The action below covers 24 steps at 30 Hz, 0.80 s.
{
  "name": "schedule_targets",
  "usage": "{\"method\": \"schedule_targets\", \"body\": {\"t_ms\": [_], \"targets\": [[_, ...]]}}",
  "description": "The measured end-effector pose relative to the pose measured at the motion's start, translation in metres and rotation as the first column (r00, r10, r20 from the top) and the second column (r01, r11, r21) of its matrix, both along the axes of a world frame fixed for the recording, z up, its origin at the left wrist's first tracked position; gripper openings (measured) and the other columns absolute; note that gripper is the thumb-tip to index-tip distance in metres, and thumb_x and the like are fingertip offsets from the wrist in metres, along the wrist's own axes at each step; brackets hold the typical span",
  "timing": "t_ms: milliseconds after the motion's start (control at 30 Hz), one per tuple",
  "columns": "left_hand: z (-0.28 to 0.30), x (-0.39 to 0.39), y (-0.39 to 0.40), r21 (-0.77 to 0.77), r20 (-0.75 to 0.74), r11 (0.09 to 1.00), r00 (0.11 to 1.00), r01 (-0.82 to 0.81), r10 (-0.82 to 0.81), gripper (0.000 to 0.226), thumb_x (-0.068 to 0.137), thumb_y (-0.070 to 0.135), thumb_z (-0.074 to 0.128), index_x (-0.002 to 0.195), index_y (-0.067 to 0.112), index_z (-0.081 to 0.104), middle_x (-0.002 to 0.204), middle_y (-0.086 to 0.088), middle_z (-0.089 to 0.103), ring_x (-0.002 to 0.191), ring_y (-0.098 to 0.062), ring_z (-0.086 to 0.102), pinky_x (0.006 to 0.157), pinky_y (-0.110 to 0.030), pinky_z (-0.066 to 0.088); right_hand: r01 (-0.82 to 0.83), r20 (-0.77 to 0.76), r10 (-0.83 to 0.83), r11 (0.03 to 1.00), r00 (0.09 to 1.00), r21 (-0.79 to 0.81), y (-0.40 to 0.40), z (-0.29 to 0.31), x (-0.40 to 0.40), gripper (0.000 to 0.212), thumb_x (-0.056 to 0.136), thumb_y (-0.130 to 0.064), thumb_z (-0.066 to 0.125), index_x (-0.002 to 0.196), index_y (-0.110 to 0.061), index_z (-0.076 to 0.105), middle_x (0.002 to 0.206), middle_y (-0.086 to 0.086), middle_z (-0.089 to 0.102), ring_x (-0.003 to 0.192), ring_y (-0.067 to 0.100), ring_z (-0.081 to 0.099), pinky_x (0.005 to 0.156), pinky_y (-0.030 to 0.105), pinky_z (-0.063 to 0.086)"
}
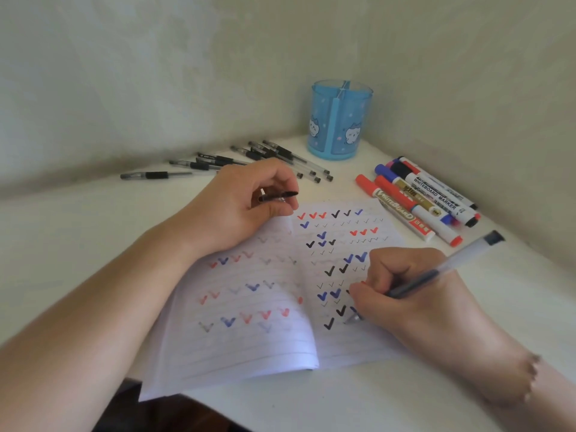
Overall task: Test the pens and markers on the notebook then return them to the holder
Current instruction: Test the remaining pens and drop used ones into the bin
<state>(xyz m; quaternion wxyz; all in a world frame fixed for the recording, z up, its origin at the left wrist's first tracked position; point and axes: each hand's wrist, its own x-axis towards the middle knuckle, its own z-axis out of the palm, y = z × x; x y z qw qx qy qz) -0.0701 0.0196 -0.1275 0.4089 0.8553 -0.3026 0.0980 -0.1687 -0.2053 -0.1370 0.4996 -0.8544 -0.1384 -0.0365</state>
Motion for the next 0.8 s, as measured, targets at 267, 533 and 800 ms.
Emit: {"method": "schedule_targets", "body": {"t_ms": [267, 533, 800], "targets": [[0.001, -0.002, -0.002, 0.078, 0.1, 0.996, 0.994, 0.037, -0.045, 0.02, 0.083, 0.011, 0.075, 0.094, 0.027, 0.07, 0.087, 0.017, 0.068, 0.081, 0.003, 0.062, 0.071, -0.005, 0.038, 0.037, 0.01, -0.038, 0.996, 0.999, 0.078, 0.001, 0.001, 0.001, 0.043, 0.074, -0.014, 0.074, 0.053, -0.004, 0.038, 0.044, 0.008, 0.036, 0.043, 0.004, 0.032, 0.043, 0.015, 0.024], [0.008, -0.019, -0.015, -0.096, -0.108, 0.993, 0.991, 0.066, -0.076, 0.023, 0.066, 0.026, 0.08, 0.085, 0.026, 0.067, 0.082, 0.017, 0.073, 0.079, 0.003, 0.069, 0.074, -0.008, 0.047, -0.03, 0.009, 0.029, 0.881, 1.0, 0.473, -0.002, 0.014, 0.004, 0.014, 0.069, -0.03, 0.078, 0.076, -0.019, 0.075, 0.063, 0.007, 0.069, 0.047, 0.015, 0.052, 0.042, 0.017, 0.033], [0.006, -0.021, -0.017, -0.156, -0.141, 0.984, 0.984, 0.09, -0.112, 0.021, 0.067, 0.031, 0.077, 0.086, 0.032, 0.069, 0.082, 0.01, 0.073, 0.079, -0.016, 0.069, 0.081, -0.039, 0.054, -0.003, 0.006, 0.0, 0.847, 1.0, 0.531, -0.004, 0.01, 0.006, 0.014, 0.07, -0.014, 0.059, 0.076, -0.024, 0.064, 0.073, 0.019, 0.072, 0.043, 0.024, 0.051, 0.04, 0.018, 0.03]]}}
